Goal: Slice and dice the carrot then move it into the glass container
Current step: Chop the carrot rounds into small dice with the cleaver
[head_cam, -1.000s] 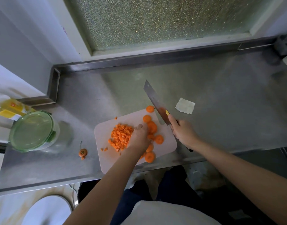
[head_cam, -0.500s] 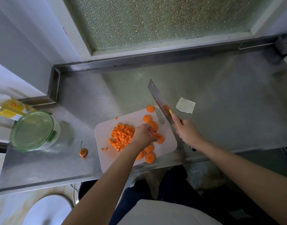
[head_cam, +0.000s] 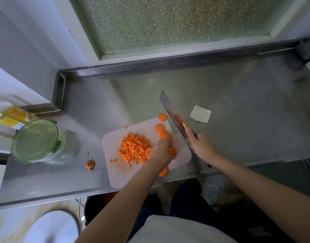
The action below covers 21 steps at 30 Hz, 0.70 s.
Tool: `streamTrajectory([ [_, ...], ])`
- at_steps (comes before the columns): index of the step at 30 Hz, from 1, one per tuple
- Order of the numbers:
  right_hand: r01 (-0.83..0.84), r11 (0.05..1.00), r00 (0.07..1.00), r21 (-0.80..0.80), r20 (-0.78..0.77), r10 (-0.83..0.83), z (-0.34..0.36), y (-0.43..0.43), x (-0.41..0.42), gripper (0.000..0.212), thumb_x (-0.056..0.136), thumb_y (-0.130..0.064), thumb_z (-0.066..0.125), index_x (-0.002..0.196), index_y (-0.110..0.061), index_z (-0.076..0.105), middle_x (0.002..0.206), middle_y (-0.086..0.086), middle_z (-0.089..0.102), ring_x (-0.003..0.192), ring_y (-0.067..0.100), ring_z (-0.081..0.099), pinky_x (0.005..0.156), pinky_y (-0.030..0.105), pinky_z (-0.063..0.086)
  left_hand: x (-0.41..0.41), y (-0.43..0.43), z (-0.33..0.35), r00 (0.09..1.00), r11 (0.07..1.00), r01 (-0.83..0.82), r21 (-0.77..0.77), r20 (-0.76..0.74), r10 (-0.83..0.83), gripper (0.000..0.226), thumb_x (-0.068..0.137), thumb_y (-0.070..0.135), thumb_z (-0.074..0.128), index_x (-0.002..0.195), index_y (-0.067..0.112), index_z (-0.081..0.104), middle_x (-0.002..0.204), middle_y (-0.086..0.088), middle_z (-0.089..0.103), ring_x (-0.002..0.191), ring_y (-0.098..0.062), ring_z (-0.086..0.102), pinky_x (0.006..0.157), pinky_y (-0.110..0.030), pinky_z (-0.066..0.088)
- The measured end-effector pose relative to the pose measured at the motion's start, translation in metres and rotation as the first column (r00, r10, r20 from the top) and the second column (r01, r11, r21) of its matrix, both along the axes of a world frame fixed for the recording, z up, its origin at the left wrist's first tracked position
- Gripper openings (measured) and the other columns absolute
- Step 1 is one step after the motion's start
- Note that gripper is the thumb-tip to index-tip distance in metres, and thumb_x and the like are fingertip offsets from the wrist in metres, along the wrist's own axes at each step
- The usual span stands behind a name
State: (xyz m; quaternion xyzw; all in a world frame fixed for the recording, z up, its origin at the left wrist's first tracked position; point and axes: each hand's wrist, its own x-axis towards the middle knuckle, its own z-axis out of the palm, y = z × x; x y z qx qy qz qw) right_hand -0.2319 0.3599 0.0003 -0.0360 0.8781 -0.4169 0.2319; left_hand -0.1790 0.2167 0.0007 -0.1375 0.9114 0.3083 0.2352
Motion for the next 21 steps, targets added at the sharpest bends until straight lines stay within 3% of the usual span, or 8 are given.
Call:
streamTrajectory([
  [3, 0.008, 1.0, 1.0, -0.016, 0.014, -0.008, 0.003, -0.004, 0.004, 0.062, 0.093, -0.057, 0.034, 0.05, -0.012, 0.043, 0.051, 0.008, 0.046, 0.053, 0.025, 0.047, 0.063, 0.042, 0.043, 0.005, -0.007, -0.001, 0.994, 0.998, -0.067, 0.021, -0.081, 0.068, 0.038, 0.082, 0.013, 0.068, 0.115, 0.005, 0.052, 0.115, -0.014, 0.053, 0.103, -0.03, 0.054, 0.079, -0.03, 0.04],
  [5, 0.013, 1.0, 1.0, -0.017, 0.005, -0.013, 0.008, -0.008, 0.009, 0.061, 0.096, -0.05, 0.036, 0.049, -0.013, 0.042, 0.05, 0.007, 0.046, 0.057, 0.026, 0.049, 0.065, 0.039, 0.042, 0.012, -0.018, 0.0, 0.968, 0.986, -0.147, 0.074, -0.192, 0.159, 0.029, 0.081, 0.012, 0.069, 0.106, 0.005, 0.057, 0.108, -0.013, 0.054, 0.097, -0.028, 0.054, 0.073, -0.022, 0.034],
  [7, 0.009, 1.0, 1.0, -0.023, -0.015, -0.009, 0.012, -0.014, 0.017, 0.06, 0.098, -0.046, 0.037, 0.047, -0.015, 0.04, 0.049, 0.005, 0.044, 0.059, 0.026, 0.048, 0.066, 0.035, 0.04, 0.021, -0.035, 0.003, 0.91, 0.955, -0.258, 0.149, -0.294, 0.291, 0.021, 0.077, 0.01, 0.071, 0.094, 0.008, 0.059, 0.097, -0.008, 0.055, 0.088, -0.023, 0.054, 0.065, -0.018, 0.028],
  [10, -0.028, 0.998, 0.999, -0.051, 0.019, 0.029, 0.009, -0.026, 0.033, 0.059, 0.097, -0.048, 0.037, 0.047, -0.018, 0.041, 0.047, 0.003, 0.042, 0.055, 0.025, 0.045, 0.064, 0.037, 0.04, 0.042, -0.062, 0.005, 0.797, 0.878, -0.408, 0.251, -0.371, 0.476, 0.02, 0.076, 0.013, 0.073, 0.083, 0.015, 0.054, 0.084, 0.002, 0.053, 0.079, -0.015, 0.05, 0.067, -0.019, 0.032],
  [13, -0.077, 0.994, 0.996, -0.079, 0.045, 0.081, 0.003, -0.038, 0.05, 0.057, 0.096, -0.051, 0.037, 0.048, -0.021, 0.043, 0.048, -0.001, 0.043, 0.055, 0.021, 0.044, 0.065, 0.036, 0.039, 0.065, -0.075, 0.007, 0.806, 0.762, -0.445, 0.47, -0.162, 0.57, 0.019, 0.08, 0.013, 0.072, 0.082, 0.018, 0.053, 0.08, 0.002, 0.054, 0.075, -0.016, 0.052, 0.071, -0.028, 0.044],
  [17, -0.081, 0.991, 0.997, -0.105, 0.009, 0.082, 0.007, -0.051, 0.058, 0.055, 0.098, -0.044, 0.038, 0.048, -0.023, 0.042, 0.047, -0.005, 0.044, 0.052, 0.015, 0.045, 0.064, 0.032, 0.037, 0.087, -0.059, 0.007, 0.896, 0.505, -0.392, 0.769, 0.194, 0.399, 0.015, 0.086, 0.003, 0.064, 0.097, 0.004, 0.054, 0.095, -0.01, 0.056, 0.086, -0.025, 0.059, 0.087, -0.047, 0.053],
  [19, -0.069, 0.993, 0.998, -0.099, -0.003, 0.069, 0.009, -0.054, 0.058, 0.054, 0.098, -0.044, 0.039, 0.049, -0.023, 0.043, 0.048, -0.003, 0.045, 0.05, 0.014, 0.044, 0.062, 0.031, 0.036, 0.091, -0.05, 0.003, 0.913, 0.458, -0.381, 0.803, 0.249, 0.323, 0.027, 0.088, 0.004, 0.061, 0.111, -0.005, 0.05, 0.1, -0.01, 0.057, 0.092, -0.024, 0.059, 0.091, -0.05, 0.05],
  [21, -0.043, 0.995, 0.999, -0.089, -0.02, 0.042, 0.009, -0.053, 0.055, 0.055, 0.098, -0.045, 0.039, 0.049, -0.019, 0.043, 0.049, 0.0, 0.046, 0.049, 0.017, 0.044, 0.06, 0.031, 0.037, 0.091, -0.042, -0.001, 0.917, 0.453, -0.38, 0.807, 0.265, 0.298, 0.02, 0.09, 0.006, 0.06, 0.107, 0.001, 0.051, 0.093, -0.006, 0.057, 0.086, -0.017, 0.059, 0.088, -0.043, 0.051],
])
